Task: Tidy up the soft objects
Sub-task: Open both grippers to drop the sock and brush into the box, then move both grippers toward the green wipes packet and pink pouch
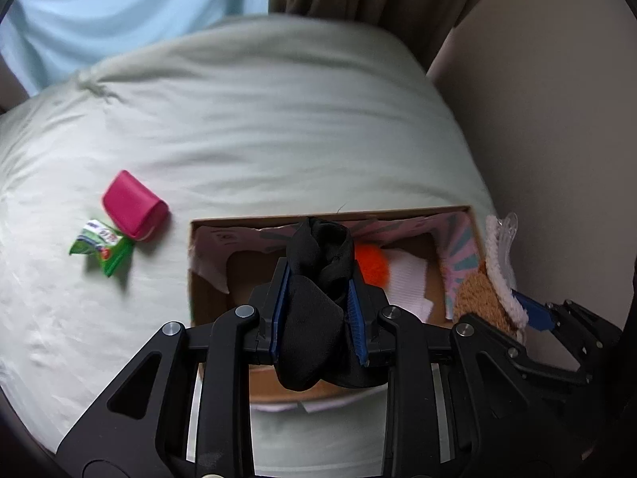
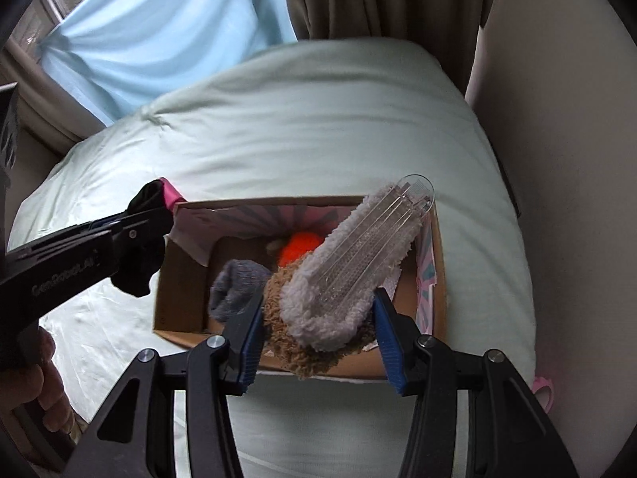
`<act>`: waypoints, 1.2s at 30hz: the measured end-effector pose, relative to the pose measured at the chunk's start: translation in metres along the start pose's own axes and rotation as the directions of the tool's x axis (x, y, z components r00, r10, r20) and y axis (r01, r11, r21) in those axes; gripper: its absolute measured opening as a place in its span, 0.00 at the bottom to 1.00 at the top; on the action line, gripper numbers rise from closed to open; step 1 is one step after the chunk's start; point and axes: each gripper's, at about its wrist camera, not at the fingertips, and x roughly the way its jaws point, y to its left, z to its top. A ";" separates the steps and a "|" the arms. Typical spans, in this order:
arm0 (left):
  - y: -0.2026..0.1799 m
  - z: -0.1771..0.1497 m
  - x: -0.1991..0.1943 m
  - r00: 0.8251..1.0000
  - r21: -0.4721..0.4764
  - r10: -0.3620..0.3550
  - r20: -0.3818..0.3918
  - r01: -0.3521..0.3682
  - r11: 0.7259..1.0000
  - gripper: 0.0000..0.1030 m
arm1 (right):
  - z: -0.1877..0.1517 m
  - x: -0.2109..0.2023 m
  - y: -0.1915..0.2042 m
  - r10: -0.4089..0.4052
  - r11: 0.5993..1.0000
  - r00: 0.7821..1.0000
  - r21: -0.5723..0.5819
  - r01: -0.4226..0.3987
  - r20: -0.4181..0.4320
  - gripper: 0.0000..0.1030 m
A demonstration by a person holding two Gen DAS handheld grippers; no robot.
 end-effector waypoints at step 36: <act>0.034 0.008 0.036 0.987 -0.015 0.049 -0.154 -0.052 0.999 1.00 | -0.007 0.061 0.000 -0.002 1.000 0.998 -0.002 0.002 -0.059 0.99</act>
